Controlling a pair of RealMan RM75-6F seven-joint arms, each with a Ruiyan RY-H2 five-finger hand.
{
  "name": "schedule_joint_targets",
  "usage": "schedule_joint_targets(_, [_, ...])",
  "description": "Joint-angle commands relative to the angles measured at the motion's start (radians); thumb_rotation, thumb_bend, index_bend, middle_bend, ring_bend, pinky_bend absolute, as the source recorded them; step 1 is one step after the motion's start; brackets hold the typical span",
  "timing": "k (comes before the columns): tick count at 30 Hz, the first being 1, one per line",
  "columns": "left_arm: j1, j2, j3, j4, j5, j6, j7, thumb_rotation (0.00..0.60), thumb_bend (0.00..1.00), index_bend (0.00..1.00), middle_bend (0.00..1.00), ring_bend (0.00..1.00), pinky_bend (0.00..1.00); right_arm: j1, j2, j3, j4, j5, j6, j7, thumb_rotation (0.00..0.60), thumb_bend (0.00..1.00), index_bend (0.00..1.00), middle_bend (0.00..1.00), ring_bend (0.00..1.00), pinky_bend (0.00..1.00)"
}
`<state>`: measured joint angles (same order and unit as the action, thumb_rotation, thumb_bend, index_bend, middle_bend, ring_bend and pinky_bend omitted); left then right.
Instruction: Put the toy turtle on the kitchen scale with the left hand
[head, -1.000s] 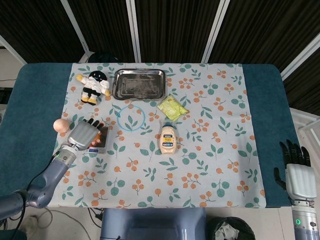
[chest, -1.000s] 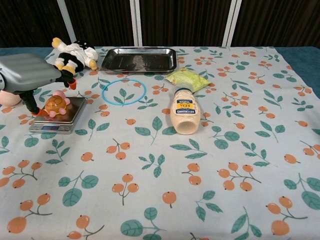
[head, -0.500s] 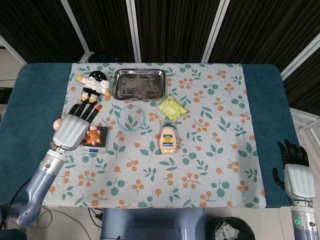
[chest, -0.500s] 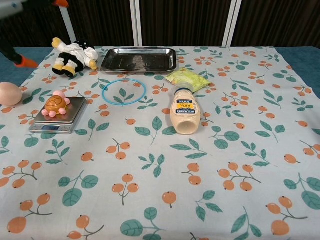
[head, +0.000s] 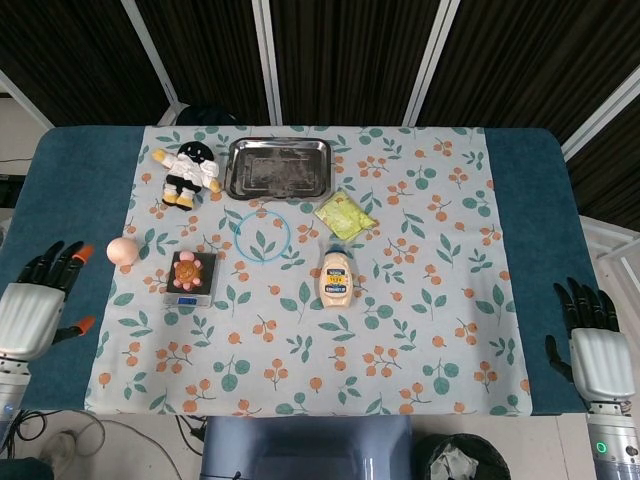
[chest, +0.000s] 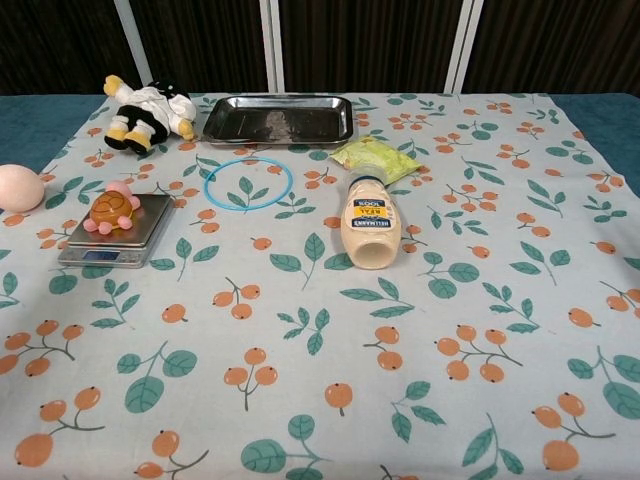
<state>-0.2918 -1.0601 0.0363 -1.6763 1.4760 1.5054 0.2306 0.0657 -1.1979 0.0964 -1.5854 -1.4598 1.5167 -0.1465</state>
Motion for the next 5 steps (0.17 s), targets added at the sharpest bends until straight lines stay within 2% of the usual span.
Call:
schedule_joint_targets(1, [0.035,-0.030,0.015,0.098,0.025,0.024,-0.100,0.600,0.09,0.08,0.07,0.03,0.19,-0.002,0.000,0.001,0.005,-0.005,0.007,0.009,0.600,0.53,0.00,0.00,0.01,0.00])
schedule_joint_targets(5, [0.031,-0.053,0.005,0.157,0.038,0.014,-0.191,0.600,0.09,0.08,0.07,0.03,0.19,-0.006,0.002,0.003,0.007,-0.006,0.017,0.017,0.600,0.53,0.00,0.00,0.01,0.00])
